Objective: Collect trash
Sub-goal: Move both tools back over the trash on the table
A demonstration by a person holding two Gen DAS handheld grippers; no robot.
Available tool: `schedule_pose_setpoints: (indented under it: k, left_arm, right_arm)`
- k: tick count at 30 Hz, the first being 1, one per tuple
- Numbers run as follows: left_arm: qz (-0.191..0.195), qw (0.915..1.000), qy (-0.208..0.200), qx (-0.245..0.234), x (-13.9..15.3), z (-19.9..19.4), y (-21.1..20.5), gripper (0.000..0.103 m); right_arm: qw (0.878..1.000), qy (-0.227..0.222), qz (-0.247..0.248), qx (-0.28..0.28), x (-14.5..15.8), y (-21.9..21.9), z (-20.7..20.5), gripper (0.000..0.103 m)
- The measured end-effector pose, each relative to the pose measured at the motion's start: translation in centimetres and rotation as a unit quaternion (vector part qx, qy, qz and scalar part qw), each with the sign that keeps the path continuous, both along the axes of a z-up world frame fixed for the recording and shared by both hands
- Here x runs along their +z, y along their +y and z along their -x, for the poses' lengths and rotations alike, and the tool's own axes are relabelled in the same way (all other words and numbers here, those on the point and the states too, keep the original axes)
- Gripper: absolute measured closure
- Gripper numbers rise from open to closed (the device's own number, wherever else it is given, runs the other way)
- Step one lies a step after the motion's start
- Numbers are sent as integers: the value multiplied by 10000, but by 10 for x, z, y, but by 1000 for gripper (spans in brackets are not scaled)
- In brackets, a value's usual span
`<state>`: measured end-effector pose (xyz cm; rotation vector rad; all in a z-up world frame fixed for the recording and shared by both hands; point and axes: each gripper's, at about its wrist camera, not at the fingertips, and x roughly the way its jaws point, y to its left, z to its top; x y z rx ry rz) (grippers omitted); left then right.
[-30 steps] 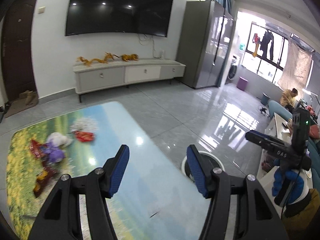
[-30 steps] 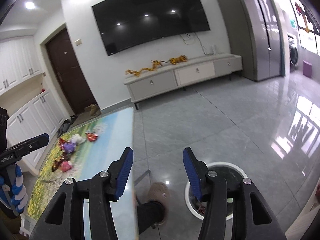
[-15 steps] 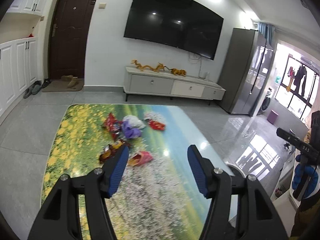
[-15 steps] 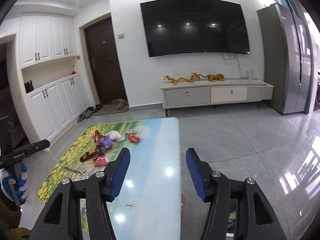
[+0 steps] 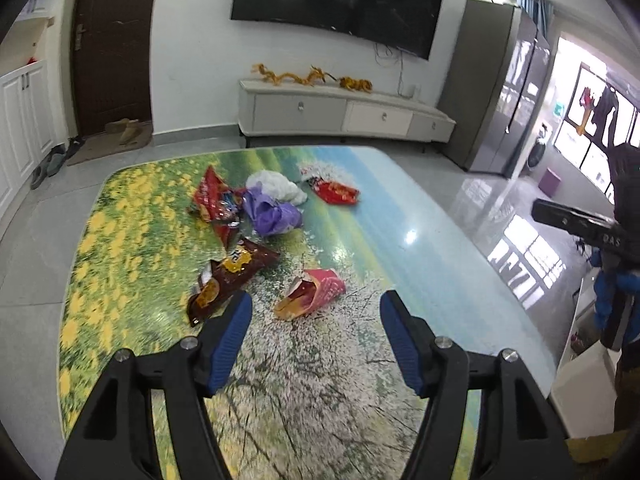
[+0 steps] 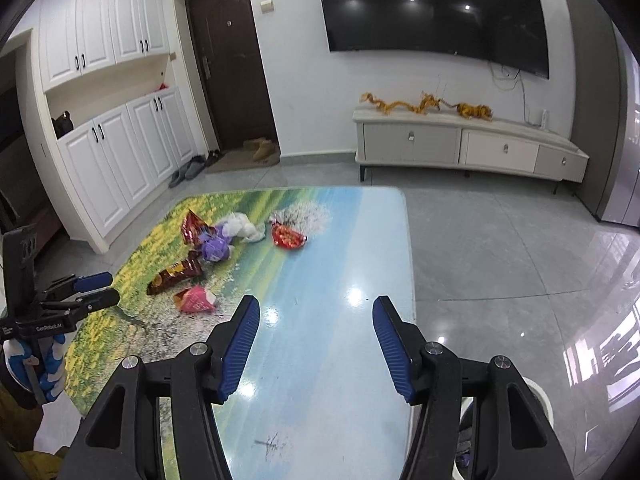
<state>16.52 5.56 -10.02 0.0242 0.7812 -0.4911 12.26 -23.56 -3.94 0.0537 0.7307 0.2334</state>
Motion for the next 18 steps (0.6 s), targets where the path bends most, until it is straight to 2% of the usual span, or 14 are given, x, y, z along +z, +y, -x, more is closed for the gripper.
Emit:
schedule_pose_setpoints:
  k: [5,10,18]
  left_arm:
    - [-75,9993,205,-298,-26,-35,-15,39]
    - [-226,9973,347,-609,-45,-60,-30,39]
    - [-144,9949,618,-788,-73,-73,-33,39]
  right_arm:
    - [9988,414,42,241,-36,14,-53,46]
    - [9959,637,142,630,-62,37,-106,46]
    - [9924,674,136,1020,-87,70,-193,46]
